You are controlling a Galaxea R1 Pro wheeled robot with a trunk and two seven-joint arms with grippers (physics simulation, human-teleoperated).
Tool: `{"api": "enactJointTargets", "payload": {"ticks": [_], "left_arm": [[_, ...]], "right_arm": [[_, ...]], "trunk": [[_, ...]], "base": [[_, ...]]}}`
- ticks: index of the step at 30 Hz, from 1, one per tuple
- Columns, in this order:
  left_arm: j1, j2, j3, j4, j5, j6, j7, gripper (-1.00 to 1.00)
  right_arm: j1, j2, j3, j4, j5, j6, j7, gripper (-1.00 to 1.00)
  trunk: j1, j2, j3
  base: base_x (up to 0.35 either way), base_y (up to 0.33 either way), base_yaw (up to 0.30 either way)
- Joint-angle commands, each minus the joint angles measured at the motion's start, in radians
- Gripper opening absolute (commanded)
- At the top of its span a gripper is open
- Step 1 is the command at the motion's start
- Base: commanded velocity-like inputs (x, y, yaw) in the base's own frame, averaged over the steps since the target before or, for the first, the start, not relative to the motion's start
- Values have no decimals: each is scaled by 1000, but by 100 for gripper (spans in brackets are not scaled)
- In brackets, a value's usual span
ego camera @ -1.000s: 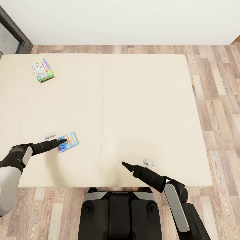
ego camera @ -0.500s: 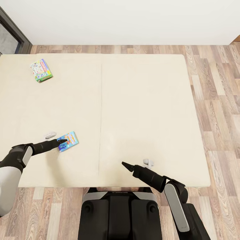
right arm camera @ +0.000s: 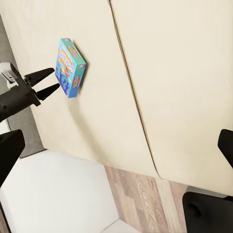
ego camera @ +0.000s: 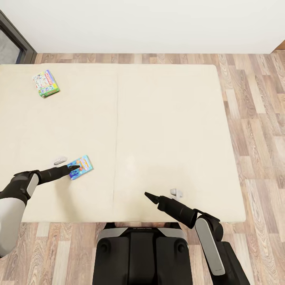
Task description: Put all the toys in the child's room - the three board games (two on the bed and one on the table), the two jigsaw puzzles on the table, and the tennis ball on the table - inside the toy box on the table in the child's room.
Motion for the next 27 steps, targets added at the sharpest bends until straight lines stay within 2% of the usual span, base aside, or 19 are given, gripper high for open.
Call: {"api": "enactJointTargets", "payload": {"ticks": [1,18,27], "left_arm": [[-1,-1,6,0,-3,8,-5,100],[-1,-1,6,0,-3,8,-5,100],[-1,-1,6,0,-3,8,-6,100]], "right_arm": [[0,1,-1,-1,2,5,4,100],[0,1,-1,-1,1,5,3,100],[0,1,-1,-1,2,5,3,100]], "trunk": [[0,-1,-1],[0,-1,-1],[0,-1,-1]], "base": [[0,-3,0],[0,-70,0],[0,-151,0]]}}
